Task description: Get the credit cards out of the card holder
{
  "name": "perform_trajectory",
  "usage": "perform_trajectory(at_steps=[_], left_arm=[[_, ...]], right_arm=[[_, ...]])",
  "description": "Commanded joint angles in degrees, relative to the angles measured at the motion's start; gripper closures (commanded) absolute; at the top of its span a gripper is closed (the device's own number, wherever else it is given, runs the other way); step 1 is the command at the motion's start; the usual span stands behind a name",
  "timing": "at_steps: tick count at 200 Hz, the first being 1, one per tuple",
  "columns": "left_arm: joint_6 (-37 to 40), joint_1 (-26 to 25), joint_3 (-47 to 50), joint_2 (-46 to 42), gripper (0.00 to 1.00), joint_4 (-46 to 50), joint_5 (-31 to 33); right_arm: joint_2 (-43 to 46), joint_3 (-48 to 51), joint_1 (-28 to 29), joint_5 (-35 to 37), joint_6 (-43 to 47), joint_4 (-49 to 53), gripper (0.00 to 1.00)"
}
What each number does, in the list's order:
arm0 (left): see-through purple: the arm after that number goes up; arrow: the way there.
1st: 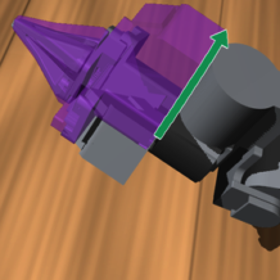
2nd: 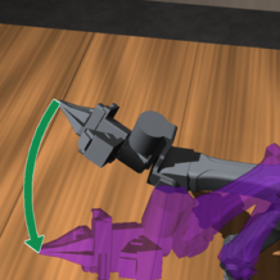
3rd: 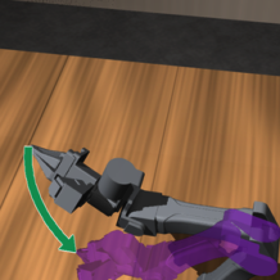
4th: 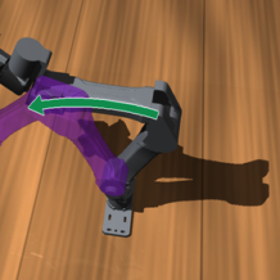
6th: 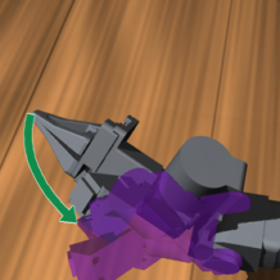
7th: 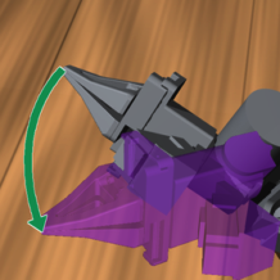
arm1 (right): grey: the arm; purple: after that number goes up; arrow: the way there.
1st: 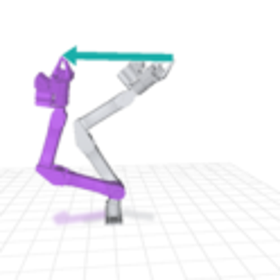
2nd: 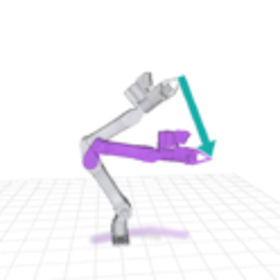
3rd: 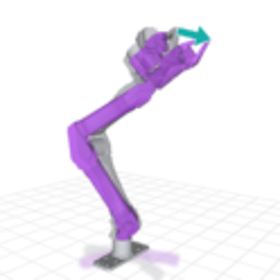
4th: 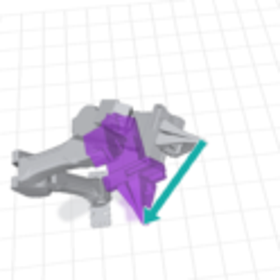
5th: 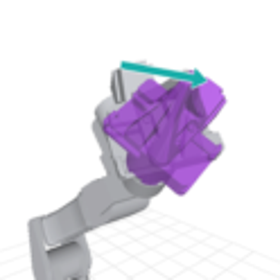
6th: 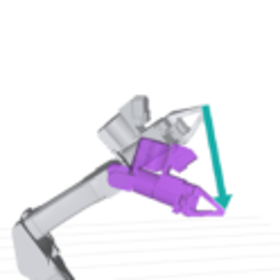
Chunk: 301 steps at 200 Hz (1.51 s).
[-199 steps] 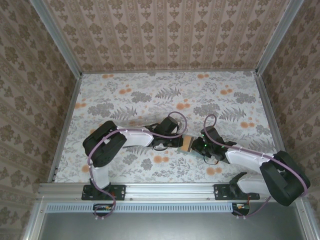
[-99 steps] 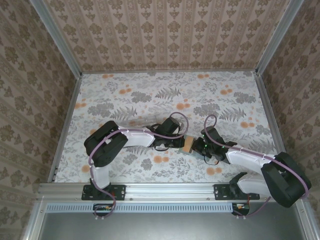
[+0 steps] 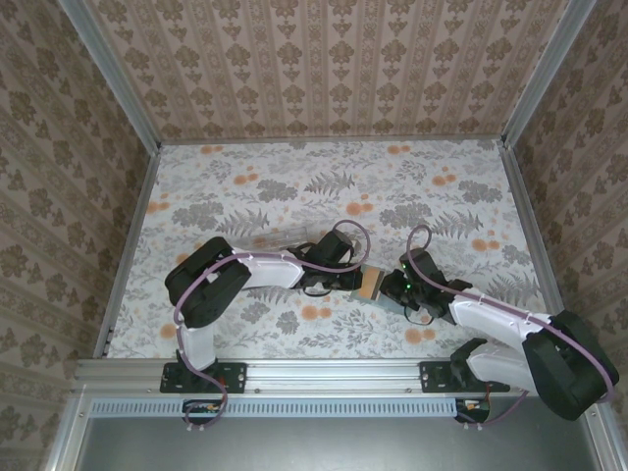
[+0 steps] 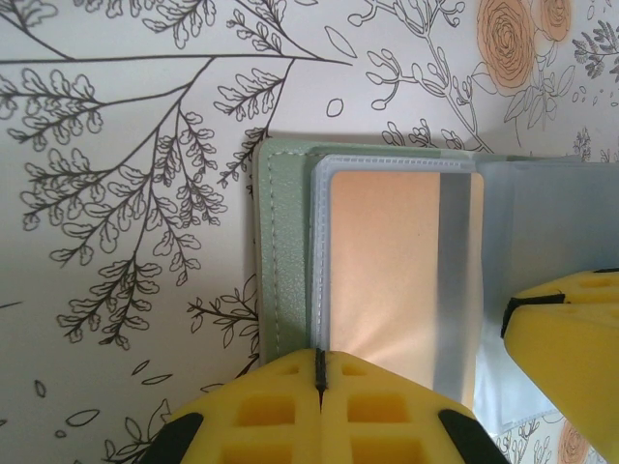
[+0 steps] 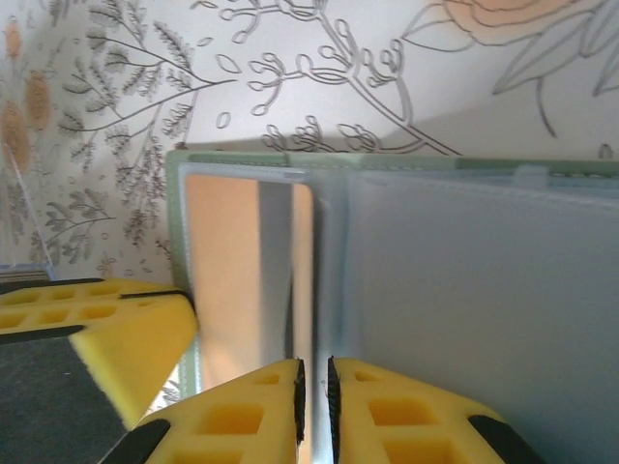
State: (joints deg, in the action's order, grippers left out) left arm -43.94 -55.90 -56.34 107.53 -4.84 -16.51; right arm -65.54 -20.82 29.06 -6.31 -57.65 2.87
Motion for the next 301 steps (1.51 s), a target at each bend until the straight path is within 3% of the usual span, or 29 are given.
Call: perform_trajectory(at_steps=[1, 238, 281, 301], left_arm=[[-0.1, -0.4, -0.1, 1.6, 0.96, 2.7, 0.0], [0.2, -1.1, -1.1, 2.4, 0.96, 3.2, -0.6], [0.1, -1.1, -1.2, 2.3, 0.96, 3.5, -0.4], [0.0, -1.1, -1.2, 2.0, 0.97, 4.2, 0.2]], right_arm=[[-0.5, 1.0, -0.4, -0.6, 0.3, -0.2, 0.81], [-5.7, 2.7, -1.6, -6.5, -0.5, -10.3, 0.82], [-3.7, 3.7, -2.3, -5.9, -1.1, -9.0, 1.0], [-1.0, 4.6, -3.2, -4.8, -1.2, -6.2, 1.0]])
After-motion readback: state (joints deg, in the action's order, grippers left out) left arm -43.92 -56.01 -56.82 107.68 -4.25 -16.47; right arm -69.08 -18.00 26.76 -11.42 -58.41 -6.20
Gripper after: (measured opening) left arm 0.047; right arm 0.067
